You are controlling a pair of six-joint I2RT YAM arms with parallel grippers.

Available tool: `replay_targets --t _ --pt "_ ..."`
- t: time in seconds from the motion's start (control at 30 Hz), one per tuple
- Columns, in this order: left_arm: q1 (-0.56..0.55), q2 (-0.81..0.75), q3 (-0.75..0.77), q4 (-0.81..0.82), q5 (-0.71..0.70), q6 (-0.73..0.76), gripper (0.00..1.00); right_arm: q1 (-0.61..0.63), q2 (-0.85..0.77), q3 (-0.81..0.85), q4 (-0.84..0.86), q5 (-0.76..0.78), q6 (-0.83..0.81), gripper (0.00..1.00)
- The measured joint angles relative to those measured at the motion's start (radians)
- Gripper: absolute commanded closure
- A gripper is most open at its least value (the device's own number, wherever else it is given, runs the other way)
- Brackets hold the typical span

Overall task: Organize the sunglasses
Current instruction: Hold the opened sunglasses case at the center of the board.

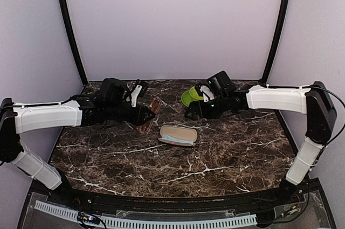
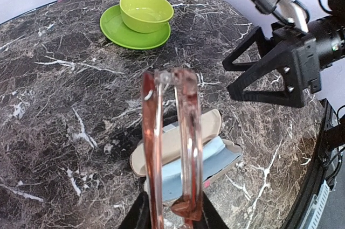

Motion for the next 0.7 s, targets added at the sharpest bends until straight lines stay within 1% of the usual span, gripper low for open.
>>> replay_targets --t 0.17,0.27,0.53,0.7 --pt "0.0 -0.004 -0.006 0.0 0.008 -0.022 0.75 -0.002 0.118 0.037 -0.089 0.004 -0.113 0.14" --pt "0.0 -0.006 -0.008 0.0 0.01 -0.028 0.75 -0.003 0.172 0.05 -0.12 -0.016 -0.166 0.18" --pt "0.0 -0.008 -0.017 0.001 0.017 -0.041 0.75 -0.004 0.227 0.056 -0.134 -0.11 -0.249 0.42" --pt "0.0 -0.008 -0.018 0.003 0.022 -0.043 0.74 -0.004 0.227 0.056 -0.127 -0.151 -0.271 0.53"
